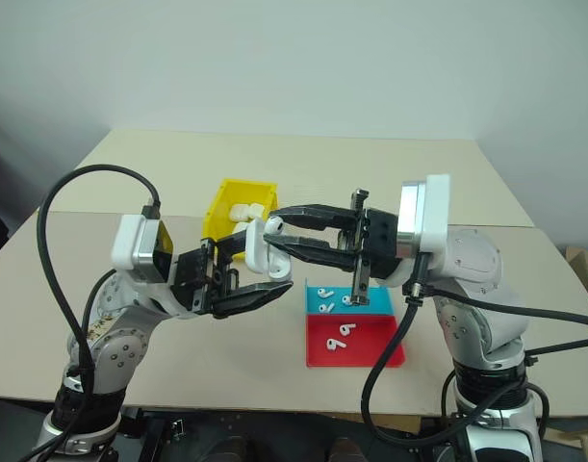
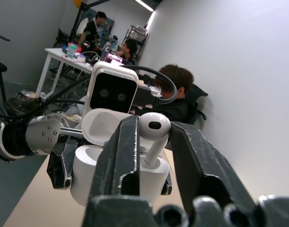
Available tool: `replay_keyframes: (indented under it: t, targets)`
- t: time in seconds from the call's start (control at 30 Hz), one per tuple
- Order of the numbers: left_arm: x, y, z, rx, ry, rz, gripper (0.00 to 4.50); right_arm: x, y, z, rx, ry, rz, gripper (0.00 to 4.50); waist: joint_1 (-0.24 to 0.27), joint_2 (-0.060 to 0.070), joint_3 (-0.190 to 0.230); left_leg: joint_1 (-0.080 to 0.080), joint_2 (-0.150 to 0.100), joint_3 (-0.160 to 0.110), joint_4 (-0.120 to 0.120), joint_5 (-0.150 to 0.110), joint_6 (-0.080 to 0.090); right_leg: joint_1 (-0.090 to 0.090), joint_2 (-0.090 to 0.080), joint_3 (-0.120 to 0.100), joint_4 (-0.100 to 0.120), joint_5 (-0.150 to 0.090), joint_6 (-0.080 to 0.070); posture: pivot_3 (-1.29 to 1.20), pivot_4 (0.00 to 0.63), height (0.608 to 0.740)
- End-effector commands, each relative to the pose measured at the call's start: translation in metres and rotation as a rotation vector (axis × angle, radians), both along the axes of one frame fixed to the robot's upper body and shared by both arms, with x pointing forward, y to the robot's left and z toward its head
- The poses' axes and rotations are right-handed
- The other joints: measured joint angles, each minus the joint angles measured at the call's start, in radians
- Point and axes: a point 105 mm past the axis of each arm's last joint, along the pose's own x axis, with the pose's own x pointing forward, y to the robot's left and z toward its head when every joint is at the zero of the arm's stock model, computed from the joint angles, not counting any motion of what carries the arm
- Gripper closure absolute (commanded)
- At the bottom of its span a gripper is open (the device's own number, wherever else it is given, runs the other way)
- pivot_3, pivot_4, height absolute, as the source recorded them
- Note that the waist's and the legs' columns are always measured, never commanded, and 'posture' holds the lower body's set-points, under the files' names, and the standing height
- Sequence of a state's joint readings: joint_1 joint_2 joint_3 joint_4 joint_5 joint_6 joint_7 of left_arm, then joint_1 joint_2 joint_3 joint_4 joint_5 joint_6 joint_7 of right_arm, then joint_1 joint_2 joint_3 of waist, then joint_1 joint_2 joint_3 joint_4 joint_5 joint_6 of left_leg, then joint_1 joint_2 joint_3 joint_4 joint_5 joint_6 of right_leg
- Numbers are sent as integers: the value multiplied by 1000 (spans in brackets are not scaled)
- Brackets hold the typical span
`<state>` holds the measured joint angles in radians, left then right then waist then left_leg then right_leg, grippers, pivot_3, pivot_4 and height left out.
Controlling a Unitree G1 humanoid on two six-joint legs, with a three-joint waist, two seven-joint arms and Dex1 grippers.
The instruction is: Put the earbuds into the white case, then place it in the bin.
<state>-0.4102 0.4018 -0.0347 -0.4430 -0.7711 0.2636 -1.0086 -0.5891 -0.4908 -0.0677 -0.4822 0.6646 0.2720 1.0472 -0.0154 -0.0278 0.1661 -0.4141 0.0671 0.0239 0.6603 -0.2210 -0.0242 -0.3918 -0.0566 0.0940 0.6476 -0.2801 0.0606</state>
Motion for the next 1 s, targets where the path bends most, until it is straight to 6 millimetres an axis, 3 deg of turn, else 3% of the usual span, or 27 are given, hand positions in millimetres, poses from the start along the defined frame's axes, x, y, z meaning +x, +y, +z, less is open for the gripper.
replay_keyframes:
  t: [0.03,0.27,0.37,0.57,0.67,0.77,1.0]
  targets:
    - [-8,-1,10,-35,-55,-18,1716,-3,4,-6,-54,-33,7,2663,0,0,0,0,0,0,0,0,0,0,0,0,0,0,0,0,150,740]
    - [-5,0,7,-37,-55,-4,1716,-3,0,-7,-76,-55,2,2663,0,0,0,0,0,0,0,0,0,0,0,0,0,0,0,0,150,740]
    - [4,9,-8,19,-35,64,1716,1,-7,0,-93,-41,-17,2663,0,0,0,0,0,0,0,0,0,0,0,0,0,0,0,0,150,740]
    - [4,41,-41,171,-36,155,1716,37,-32,-3,-393,98,-227,2663,-2,1,0,1,1,1,-1,0,0,-1,0,0,0,0,-1,0,150,740]
    - [-2,56,-59,267,-52,193,1716,60,-47,-18,-636,140,-351,2663,-3,1,1,0,1,2,-1,0,0,-2,0,1,0,0,-1,0,150,740]
    - [-11,65,-74,319,-43,209,1716,68,-55,-41,-869,122,-359,2663,-3,1,1,0,1,3,-1,0,0,-3,-1,1,-1,0,-1,0,150,740]
    - [-22,65,-90,325,-13,271,1716,85,-65,-87,-1262,-111,-282,2663,1,1,1,-2,1,4,-1,0,0,-6,-1,1,0,0,-1,0,150,740]
